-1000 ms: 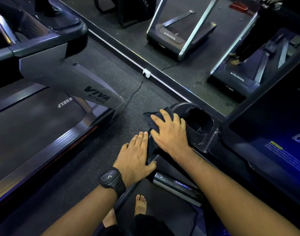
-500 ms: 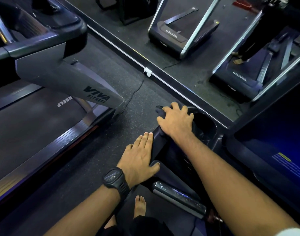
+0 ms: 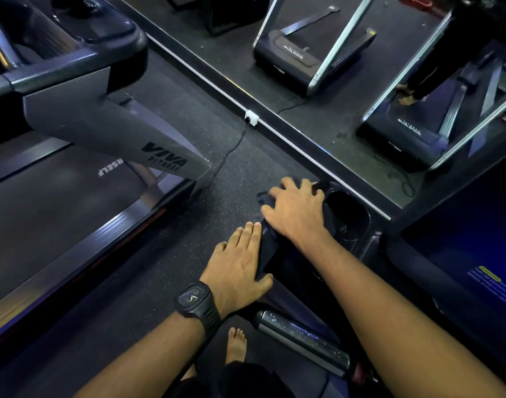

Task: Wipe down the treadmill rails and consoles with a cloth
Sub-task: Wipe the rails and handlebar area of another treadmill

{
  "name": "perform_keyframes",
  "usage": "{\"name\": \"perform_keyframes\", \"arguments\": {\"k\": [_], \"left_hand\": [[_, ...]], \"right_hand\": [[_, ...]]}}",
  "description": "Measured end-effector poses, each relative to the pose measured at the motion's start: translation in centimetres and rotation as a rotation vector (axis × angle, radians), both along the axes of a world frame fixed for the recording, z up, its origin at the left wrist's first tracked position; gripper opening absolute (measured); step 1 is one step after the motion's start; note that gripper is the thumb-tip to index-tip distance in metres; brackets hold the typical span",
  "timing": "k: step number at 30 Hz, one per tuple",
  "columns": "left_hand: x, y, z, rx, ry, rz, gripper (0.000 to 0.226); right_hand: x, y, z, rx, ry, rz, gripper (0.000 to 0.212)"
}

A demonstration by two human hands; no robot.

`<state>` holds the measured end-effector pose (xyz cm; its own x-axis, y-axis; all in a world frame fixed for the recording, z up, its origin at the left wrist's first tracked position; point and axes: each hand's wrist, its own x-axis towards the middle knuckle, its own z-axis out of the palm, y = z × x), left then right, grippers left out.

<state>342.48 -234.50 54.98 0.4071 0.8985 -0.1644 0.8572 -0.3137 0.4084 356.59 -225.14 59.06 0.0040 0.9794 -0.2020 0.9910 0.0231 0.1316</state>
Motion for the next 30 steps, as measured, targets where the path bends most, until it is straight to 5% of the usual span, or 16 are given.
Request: {"name": "perform_keyframes", "arguments": {"k": [3,8,14,20,26,30], "left_hand": [[0.1,0.3,0.0,0.009,0.007,0.002,0.099],[0.4,0.6,0.1,0.012,0.004,-0.007,0.099],[0.6,0.9,0.0,0.019,0.026,-0.028,0.099],[0.7,1.1,-0.3,0.039,-0.012,-0.068,0.096],[1.1,1.7,-0.6,0.045,-0.006,-0.118,0.099],[1.2,1.6,-0.5,0.043,-0.02,-0.131,0.1]], "right_hand": [[0.3,1.2,0.0,-0.036,0.058,0.091,0.047],[2.1,1.5,0.0,0.04,0.165,-0.273,0.058],[0.4,1.1,-0.1,-0.017,0.071,0.039,0.048],[2.7,1.6,-0.2,0.071,0.218,-0.337,0.06],[2.0,1.9,-0.2,0.021,0.112,-0.045,0.051],[3.7,2.2,-0.2,0.081,0.211,-0.384,0.063]]}}
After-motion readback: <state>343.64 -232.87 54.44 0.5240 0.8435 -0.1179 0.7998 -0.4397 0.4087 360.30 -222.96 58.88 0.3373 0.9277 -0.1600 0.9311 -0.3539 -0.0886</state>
